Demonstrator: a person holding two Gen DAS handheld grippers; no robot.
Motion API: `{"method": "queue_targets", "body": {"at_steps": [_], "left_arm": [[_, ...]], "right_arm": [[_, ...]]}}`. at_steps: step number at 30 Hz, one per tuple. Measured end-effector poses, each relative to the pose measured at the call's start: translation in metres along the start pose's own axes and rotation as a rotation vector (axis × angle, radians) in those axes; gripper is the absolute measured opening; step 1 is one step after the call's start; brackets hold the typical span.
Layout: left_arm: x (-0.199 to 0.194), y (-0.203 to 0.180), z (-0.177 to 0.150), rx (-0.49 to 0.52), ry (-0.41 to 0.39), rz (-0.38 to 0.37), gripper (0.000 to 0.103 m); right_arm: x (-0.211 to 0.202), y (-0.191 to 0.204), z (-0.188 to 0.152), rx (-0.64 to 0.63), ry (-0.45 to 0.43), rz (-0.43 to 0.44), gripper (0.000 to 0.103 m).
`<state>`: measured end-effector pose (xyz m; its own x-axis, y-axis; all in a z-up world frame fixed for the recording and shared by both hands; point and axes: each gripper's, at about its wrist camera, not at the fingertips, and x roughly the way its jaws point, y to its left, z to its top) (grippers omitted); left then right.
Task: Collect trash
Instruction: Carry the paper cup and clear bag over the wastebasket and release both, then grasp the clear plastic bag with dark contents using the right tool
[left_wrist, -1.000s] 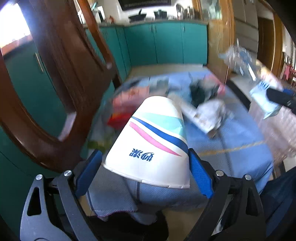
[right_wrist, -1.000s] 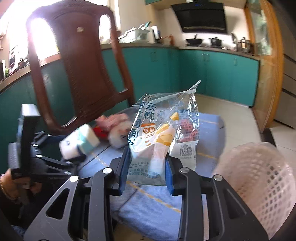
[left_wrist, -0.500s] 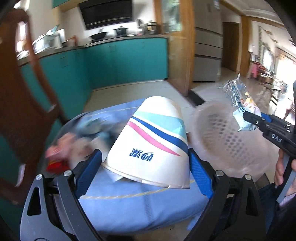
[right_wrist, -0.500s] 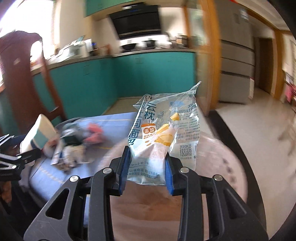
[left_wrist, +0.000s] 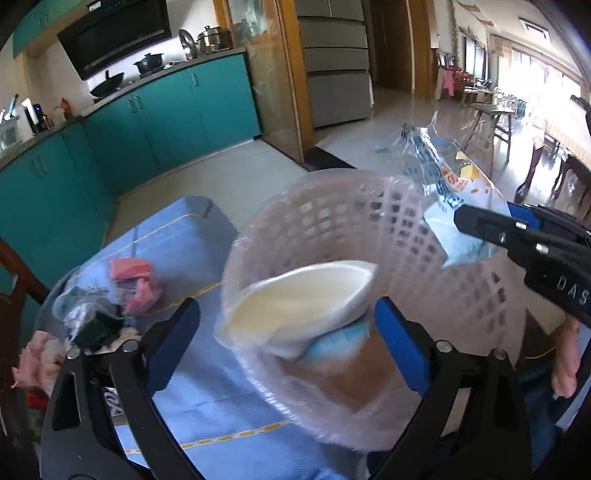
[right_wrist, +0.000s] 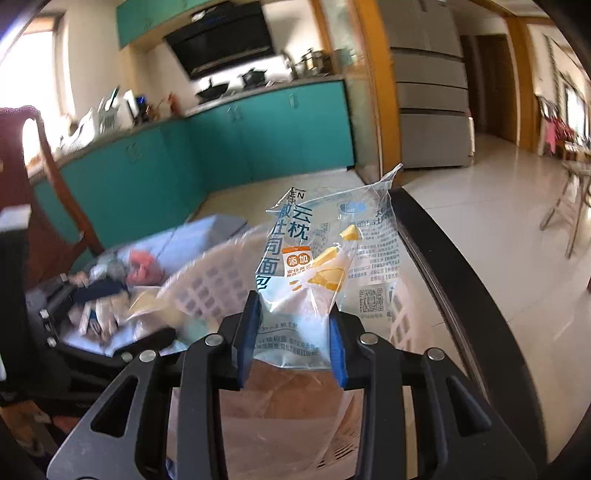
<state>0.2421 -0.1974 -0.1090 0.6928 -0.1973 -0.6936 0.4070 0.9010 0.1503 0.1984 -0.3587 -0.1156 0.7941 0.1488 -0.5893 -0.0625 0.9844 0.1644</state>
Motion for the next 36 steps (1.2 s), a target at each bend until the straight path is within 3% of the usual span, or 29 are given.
{"method": "queue_targets", "body": {"at_steps": [5,8,16,21,26,28,31,36], "left_arm": [[-0.016,0.042,-0.019,-0.126,0.008,0.083,0.099],[-0.031,0.078,-0.038,-0.238,0.009,0.127,0.099],[-0.074,0.159,-0.082,-0.408,-0.003,0.315,0.099],[-0.094,0.192,-0.108,-0.495,0.023,0.362,0.099],[-0.103,0.206,-0.126,-0.506,0.065,0.411,0.098],[-0.108,0.208,-0.132,-0.517,0.081,0.424,0.098],[-0.114,0.217,-0.145,-0.554,0.111,0.413,0.098],[-0.114,0.222,-0.154,-0.570,0.147,0.411,0.098]], "right_arm": [[0.005,0.016,-0.004,-0.068,0.041,0.012,0.070],[0.001,0.023,-0.003,-0.081,0.023,0.018,0.081],[-0.001,0.053,0.017,-0.040,-0.045,0.104,0.081],[0.039,0.129,0.059,-0.085,0.046,0.320,0.076],[0.079,0.217,0.060,-0.245,0.099,0.412,0.075],[0.095,0.239,0.052,-0.288,0.135,0.420,0.075],[0.122,0.266,0.041,-0.381,0.188,0.360,0.076],[0.143,0.272,0.032,-0.384,0.241,0.341,0.076]]}}
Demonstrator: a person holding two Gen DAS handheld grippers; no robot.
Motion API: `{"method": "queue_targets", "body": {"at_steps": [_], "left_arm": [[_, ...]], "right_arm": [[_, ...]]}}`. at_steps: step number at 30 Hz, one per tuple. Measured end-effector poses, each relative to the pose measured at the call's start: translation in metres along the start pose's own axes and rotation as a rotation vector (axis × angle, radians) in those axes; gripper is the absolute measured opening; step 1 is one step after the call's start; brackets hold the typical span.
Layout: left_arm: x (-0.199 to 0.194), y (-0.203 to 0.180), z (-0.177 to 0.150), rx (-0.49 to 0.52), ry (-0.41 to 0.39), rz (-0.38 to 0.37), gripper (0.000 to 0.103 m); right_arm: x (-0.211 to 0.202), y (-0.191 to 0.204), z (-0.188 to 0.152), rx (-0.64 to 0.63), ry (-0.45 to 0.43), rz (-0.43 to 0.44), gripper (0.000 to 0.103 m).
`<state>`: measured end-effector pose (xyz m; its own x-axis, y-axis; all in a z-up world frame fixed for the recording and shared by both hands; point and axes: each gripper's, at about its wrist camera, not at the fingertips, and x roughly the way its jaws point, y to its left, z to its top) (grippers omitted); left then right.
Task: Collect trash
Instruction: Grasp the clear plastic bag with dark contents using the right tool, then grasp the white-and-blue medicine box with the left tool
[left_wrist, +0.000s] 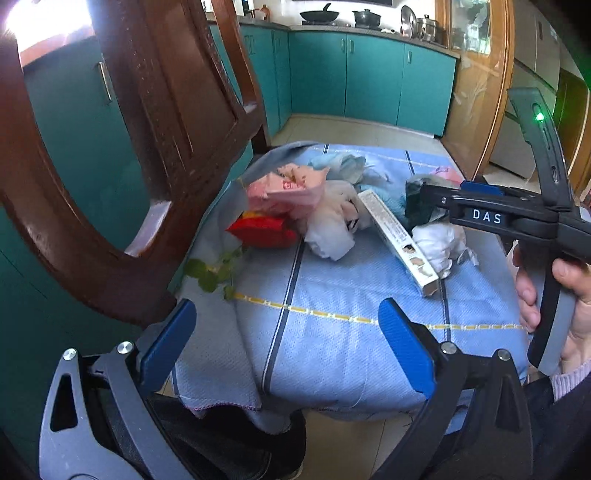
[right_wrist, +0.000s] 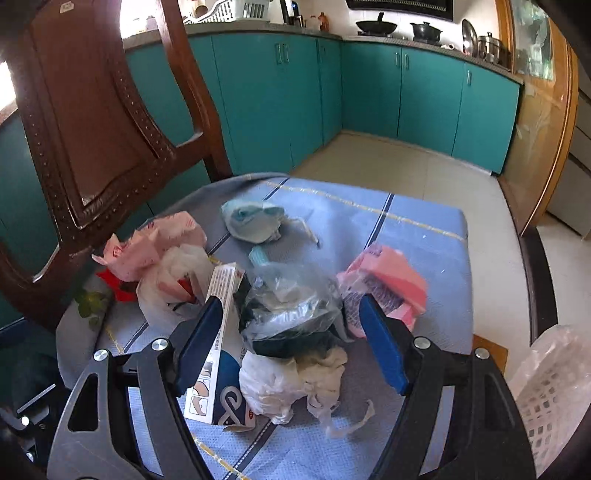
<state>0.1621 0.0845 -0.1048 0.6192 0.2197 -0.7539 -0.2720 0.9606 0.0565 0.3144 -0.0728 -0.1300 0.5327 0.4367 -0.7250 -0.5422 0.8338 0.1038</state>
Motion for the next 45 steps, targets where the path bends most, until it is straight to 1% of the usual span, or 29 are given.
{"method": "queue_targets", "body": {"at_steps": [2,3,4,5,7,11,15,16,19,21,22,23,26,29,31,32,33,36,38,39,40,43,45], "left_arm": [[0.002,-0.003,0.001,0.006,0.005,-0.005,0.098],[0.001,-0.005,0.002,0.011,0.002,-0.010,0.098],[0.000,-0.006,0.001,0.016,-0.002,-0.013,0.098],[-0.001,-0.009,0.002,0.024,-0.007,-0.016,0.098],[-0.003,-0.013,0.002,0.033,-0.012,-0.018,0.098],[-0.006,-0.020,0.003,0.042,-0.016,-0.025,0.098],[-0.006,-0.024,0.003,0.044,-0.013,-0.025,0.098],[-0.005,-0.026,0.003,0.044,-0.010,-0.025,0.098],[-0.003,-0.030,0.005,0.049,-0.010,-0.028,0.098],[0.000,-0.033,0.008,0.045,-0.018,-0.024,0.095],[0.003,-0.034,0.010,0.041,-0.019,-0.023,0.090],[0.007,-0.036,0.013,0.033,-0.010,-0.032,0.088],[0.019,-0.041,0.022,0.002,0.003,-0.066,0.088],[0.035,-0.055,0.033,0.008,0.012,-0.072,0.088],[0.049,-0.064,0.038,0.017,0.037,-0.064,0.088],[0.059,-0.069,0.041,0.022,0.062,-0.060,0.080],[0.069,-0.073,0.042,0.016,0.090,-0.074,0.075],[0.087,-0.078,0.041,-0.027,0.146,-0.156,0.062],[0.092,-0.079,0.039,-0.026,0.160,-0.185,0.041],[0.091,-0.079,0.038,-0.027,0.160,-0.203,0.037],[0.090,-0.079,0.038,-0.025,0.161,-0.212,0.036],[0.086,-0.076,0.036,-0.003,0.160,-0.204,0.033],[0.082,-0.068,0.033,-0.004,0.167,-0.181,0.032]], "right_arm": [[0.001,0.002,-0.002,-0.015,0.004,-0.004,0.075],[0.002,0.004,-0.003,-0.026,0.005,-0.006,0.071],[0.003,0.006,-0.005,-0.037,0.010,-0.003,0.059],[0.004,0.006,-0.007,-0.041,0.019,0.013,0.051],[0.001,0.006,-0.012,-0.041,0.022,0.037,0.046],[-0.014,0.010,-0.018,-0.068,-0.004,0.060,0.043],[-0.050,0.004,-0.020,-0.063,-0.078,0.087,0.043],[-0.063,0.000,-0.020,-0.055,-0.108,0.108,0.043],[-0.083,-0.009,-0.022,-0.039,-0.153,0.132,0.043],[-0.091,-0.017,-0.024,-0.024,-0.170,0.125,0.043],[-0.094,-0.021,-0.025,-0.012,-0.175,0.121,0.043],[-0.096,-0.025,-0.026,0.002,-0.180,0.119,0.043],[-0.103,-0.040,-0.030,0.052,-0.191,0.109,0.043],[-0.105,-0.051,-0.035,0.085,-0.191,0.089,0.043],[-0.103,-0.056,-0.037,0.097,-0.182,0.068,0.043],[-0.101,-0.057,-0.038,0.103,-0.175,0.058,0.043],[-0.101,-0.059,-0.039,0.106,-0.173,0.056,0.043],[-0.099,-0.062,-0.042,0.116,-0.165,0.049,0.043],[-0.098,-0.064,-0.043,0.119,-0.164,0.046,0.043],[-0.098,-0.065,-0.043,0.121,-0.163,0.045,0.043],[-0.098,-0.067,-0.043,0.123,-0.161,0.045,0.043],[-0.096,-0.066,-0.043,0.123,-0.157,0.044,0.043],[-0.096,-0.065,-0.042,0.117,-0.157,0.045,0.043]]}}
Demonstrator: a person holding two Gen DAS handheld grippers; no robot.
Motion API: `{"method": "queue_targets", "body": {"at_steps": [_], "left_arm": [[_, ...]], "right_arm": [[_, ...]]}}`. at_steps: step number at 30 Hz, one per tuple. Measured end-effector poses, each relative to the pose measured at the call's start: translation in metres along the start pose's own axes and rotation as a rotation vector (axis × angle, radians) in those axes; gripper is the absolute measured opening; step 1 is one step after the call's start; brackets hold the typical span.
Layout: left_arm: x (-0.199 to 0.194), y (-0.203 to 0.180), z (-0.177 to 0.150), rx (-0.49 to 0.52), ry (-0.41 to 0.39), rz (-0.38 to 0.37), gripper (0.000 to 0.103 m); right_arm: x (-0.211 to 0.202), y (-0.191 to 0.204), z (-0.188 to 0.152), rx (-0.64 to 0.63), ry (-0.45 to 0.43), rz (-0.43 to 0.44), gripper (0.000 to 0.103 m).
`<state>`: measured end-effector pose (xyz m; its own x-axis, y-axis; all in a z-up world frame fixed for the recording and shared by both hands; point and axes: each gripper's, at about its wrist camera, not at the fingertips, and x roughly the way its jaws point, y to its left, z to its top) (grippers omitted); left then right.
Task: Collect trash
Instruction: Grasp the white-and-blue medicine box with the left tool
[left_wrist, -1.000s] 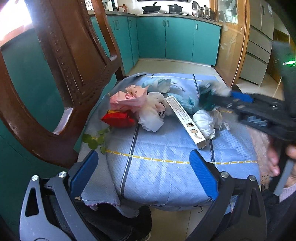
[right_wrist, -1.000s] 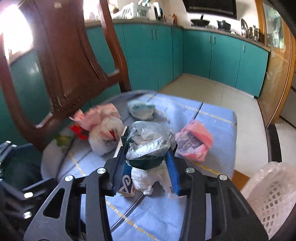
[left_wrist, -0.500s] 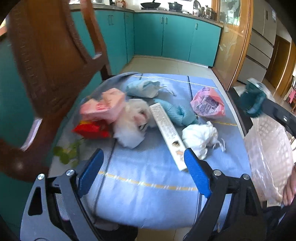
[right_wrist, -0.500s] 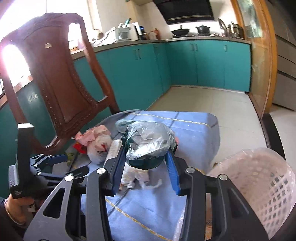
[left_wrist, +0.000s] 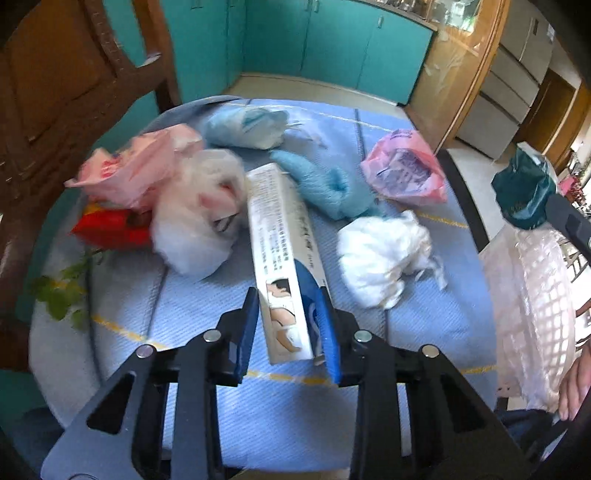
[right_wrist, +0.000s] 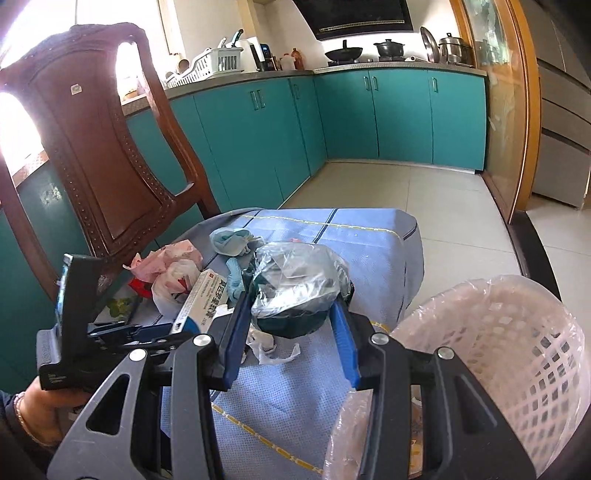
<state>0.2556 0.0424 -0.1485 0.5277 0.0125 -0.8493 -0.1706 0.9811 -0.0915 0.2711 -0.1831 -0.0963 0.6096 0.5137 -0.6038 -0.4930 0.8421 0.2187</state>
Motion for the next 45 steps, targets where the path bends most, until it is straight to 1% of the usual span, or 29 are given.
{"method": "queue_targets", "body": {"at_steps": [3,4,5,6,7,8,11,14,17,19,22,23,26,29,30,32,33,34,35,36,37,39,41,43,44,45], "left_arm": [[-0.010,0.012,-0.008,-0.008,-0.005,0.036,0.032],[-0.014,0.015,-0.008,-0.005,-0.010,0.062,0.035],[-0.017,0.016,-0.009,-0.002,-0.020,0.082,0.047],[-0.021,0.016,-0.009,0.003,-0.042,0.101,0.057],[-0.025,0.016,-0.009,0.010,-0.070,0.116,0.072],[-0.028,0.013,-0.007,0.027,-0.095,0.128,0.076],[-0.025,-0.004,-0.003,0.111,-0.119,0.148,0.078],[-0.014,-0.017,-0.001,0.181,-0.119,0.166,0.080],[0.001,-0.020,-0.001,0.200,-0.097,0.200,0.080],[0.004,-0.019,-0.002,0.204,-0.095,0.215,0.080],[-0.010,-0.017,-0.006,0.205,-0.198,0.207,0.080],[-0.011,-0.019,-0.006,0.223,-0.205,0.214,0.080],[0.003,-0.025,-0.006,0.290,-0.137,0.225,0.080],[0.015,-0.027,-0.008,0.311,-0.107,0.223,0.080],[0.018,-0.027,-0.009,0.306,-0.097,0.212,0.080],[0.025,-0.021,-0.009,0.275,-0.065,0.163,0.064],[0.024,-0.019,-0.009,0.254,-0.064,0.136,0.059],[0.024,-0.015,-0.008,0.231,-0.052,0.105,0.051],[0.024,-0.010,-0.006,0.203,-0.038,0.062,0.038],[0.023,-0.007,-0.006,0.177,-0.026,0.036,0.032],[0.021,-0.002,-0.006,0.148,-0.012,0.012,0.024],[0.016,0.003,-0.007,0.131,-0.015,-0.010,0.024],[0.004,0.003,-0.012,0.142,-0.039,-0.024,0.024],[-0.006,0.003,-0.017,0.161,-0.056,-0.012,0.024],[-0.012,0.001,-0.020,0.186,-0.076,0.024,0.024],[-0.017,-0.003,-0.024,0.224,-0.100,0.087,0.024]], "right_arm": [[0.000,0.003,0.000,-0.009,-0.003,0.005,0.043],[0.001,0.004,0.000,-0.009,-0.003,0.006,0.043],[0.001,0.004,0.000,-0.008,-0.002,0.006,0.043],[0.001,0.004,0.000,-0.008,-0.002,0.006,0.043],[0.001,0.004,0.000,-0.007,-0.001,0.007,0.043],[0.001,0.004,0.000,-0.007,-0.001,0.006,0.043],[0.001,0.005,0.000,-0.007,0.001,0.005,0.043],[0.002,0.004,-0.002,-0.005,0.004,0.002,0.043],[0.001,0.002,-0.003,-0.001,0.008,0.002,0.043],[0.002,0.002,-0.003,0.000,0.011,0.003,0.043],[0.001,-0.001,-0.003,0.022,0.017,0.038,0.043],[0.001,-0.002,-0.002,0.031,0.017,0.047,0.043],[0.002,-0.002,-0.002,0.031,0.017,0.032,0.043],[0.002,-0.001,-0.002,0.029,0.017,0.039,0.043],[0.002,0.000,-0.002,0.026,0.018,0.037,0.043],[0.003,-0.001,-0.003,0.025,0.022,0.029,0.044],[0.003,-0.002,-0.003,0.030,0.024,0.028,0.044],[0.003,-0.003,-0.003,0.033,0.025,0.028,0.044],[0.003,-0.004,-0.003,0.036,0.025,0.027,0.044],[0.003,-0.004,-0.003,0.038,0.024,0.027,0.044],[0.002,-0.004,-0.003,0.038,0.022,0.027,0.044],[0.001,-0.004,-0.003,0.038,0.018,0.027,0.044],[0.001,-0.003,-0.003,0.034,0.017,0.024,0.044],[0.002,-0.002,-0.003,0.030,0.020,0.020,0.044],[0.002,-0.002,-0.004,0.028,0.020,0.020,0.044],[0.002,-0.002,-0.004,0.028,0.021,0.022,0.044]]}}
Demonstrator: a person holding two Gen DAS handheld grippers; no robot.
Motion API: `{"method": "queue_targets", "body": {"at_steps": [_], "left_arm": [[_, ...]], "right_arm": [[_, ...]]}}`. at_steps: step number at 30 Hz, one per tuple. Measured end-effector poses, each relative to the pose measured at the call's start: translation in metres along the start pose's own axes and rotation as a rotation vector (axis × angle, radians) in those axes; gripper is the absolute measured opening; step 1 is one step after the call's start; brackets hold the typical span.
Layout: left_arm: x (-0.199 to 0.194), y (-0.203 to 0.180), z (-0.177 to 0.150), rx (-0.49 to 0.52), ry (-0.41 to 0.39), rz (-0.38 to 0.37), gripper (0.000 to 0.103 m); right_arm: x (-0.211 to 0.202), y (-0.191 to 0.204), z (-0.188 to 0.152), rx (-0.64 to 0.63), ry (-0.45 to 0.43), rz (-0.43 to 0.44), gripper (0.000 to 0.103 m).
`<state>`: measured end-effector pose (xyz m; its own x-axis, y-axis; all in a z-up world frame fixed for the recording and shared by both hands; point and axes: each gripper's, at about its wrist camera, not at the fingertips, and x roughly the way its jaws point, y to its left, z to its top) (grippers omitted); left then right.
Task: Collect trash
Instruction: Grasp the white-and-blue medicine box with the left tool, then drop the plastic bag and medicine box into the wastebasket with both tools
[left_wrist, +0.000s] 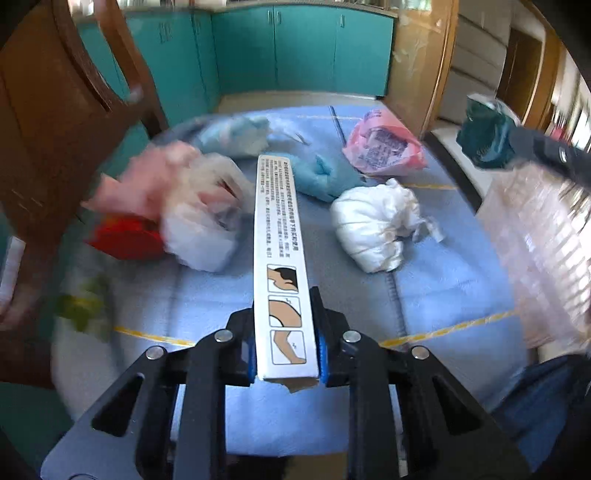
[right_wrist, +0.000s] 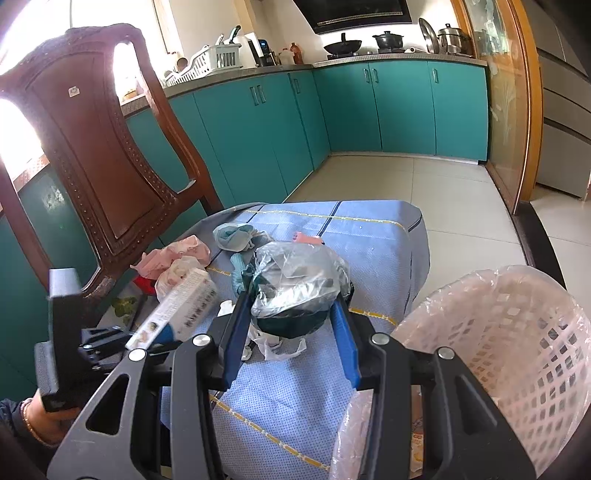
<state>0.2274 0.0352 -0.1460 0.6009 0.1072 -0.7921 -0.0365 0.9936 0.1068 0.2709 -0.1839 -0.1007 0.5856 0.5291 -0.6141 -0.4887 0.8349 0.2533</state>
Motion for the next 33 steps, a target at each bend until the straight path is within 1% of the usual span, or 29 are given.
{"method": "queue_targets", "body": {"at_steps": [2,4,5,6,7,8,10,11,12,14,15,17,18,21,23,24,26,27,28,30,33], "left_arm": [[-0.007,-0.011,-0.004,0.092,-0.032,0.125,0.024],[-0.008,-0.016,-0.007,0.144,-0.039,0.179,0.025],[-0.008,-0.020,-0.009,0.169,-0.033,0.189,0.026],[-0.008,-0.022,-0.010,0.185,-0.031,0.180,0.030],[-0.011,-0.024,-0.012,0.191,-0.036,0.150,0.048],[-0.013,-0.025,-0.011,0.184,-0.045,0.117,0.063],[-0.022,-0.023,-0.011,0.148,-0.057,0.007,0.064],[-0.022,-0.020,-0.009,0.123,-0.044,-0.053,0.065],[-0.023,-0.017,-0.009,0.104,-0.038,-0.071,0.067],[-0.023,-0.012,-0.007,0.061,-0.041,-0.065,0.078],[-0.025,-0.012,-0.009,0.039,-0.042,-0.067,0.079],[-0.017,-0.003,-0.005,-0.008,-0.022,-0.091,0.084],[-0.012,0.000,-0.004,-0.027,-0.007,-0.097,0.085],[0.009,0.002,-0.006,-0.071,0.056,-0.091,0.085],[0.021,0.001,-0.007,-0.080,0.078,-0.097,0.084],[0.023,0.000,-0.007,-0.082,0.084,-0.096,0.081],[0.028,-0.001,-0.006,-0.079,0.094,-0.094,0.056],[0.030,-0.003,-0.005,-0.075,0.099,-0.093,0.053],[0.030,-0.002,-0.007,-0.072,0.098,-0.086,0.046],[0.026,-0.007,-0.009,-0.062,0.086,-0.076,0.044],[0.018,-0.008,-0.009,-0.065,0.067,-0.083,0.043]], "right_arm": [[0.001,0.001,0.000,-0.001,0.001,0.001,0.044],[0.001,0.001,0.000,-0.003,0.003,0.000,0.044],[0.002,0.002,0.000,-0.004,0.003,0.000,0.044],[0.002,0.002,-0.001,-0.006,0.005,-0.001,0.044],[0.003,0.002,-0.001,-0.007,0.007,-0.002,0.044],[0.003,0.002,-0.001,-0.007,0.009,-0.003,0.044],[0.004,0.002,-0.001,-0.006,0.012,-0.007,0.044],[0.004,0.001,-0.001,-0.005,0.013,-0.008,0.044],[0.004,0.001,-0.001,-0.002,0.014,-0.009,0.044],[0.004,0.001,0.000,-0.001,0.013,-0.008,0.044],[0.004,0.002,0.000,-0.002,0.011,-0.007,0.044],[0.004,0.003,0.000,-0.005,0.011,-0.008,0.044],[0.005,0.004,0.000,-0.008,0.012,-0.009,0.044],[0.005,0.006,-0.001,-0.012,0.014,-0.010,0.044],[0.006,0.006,-0.002,-0.017,0.017,-0.010,0.044],[0.006,0.007,-0.002,-0.019,0.019,-0.010,0.044],[0.006,0.007,-0.003,-0.024,0.023,-0.015,0.044],[0.007,0.007,-0.004,-0.030,0.028,-0.026,0.044],[0.008,0.008,-0.004,-0.038,0.031,-0.039,0.044],[0.009,0.010,-0.006,-0.059,0.036,-0.063,0.044],[0.009,0.013,-0.007,-0.077,0.037,-0.077,0.044]]}}
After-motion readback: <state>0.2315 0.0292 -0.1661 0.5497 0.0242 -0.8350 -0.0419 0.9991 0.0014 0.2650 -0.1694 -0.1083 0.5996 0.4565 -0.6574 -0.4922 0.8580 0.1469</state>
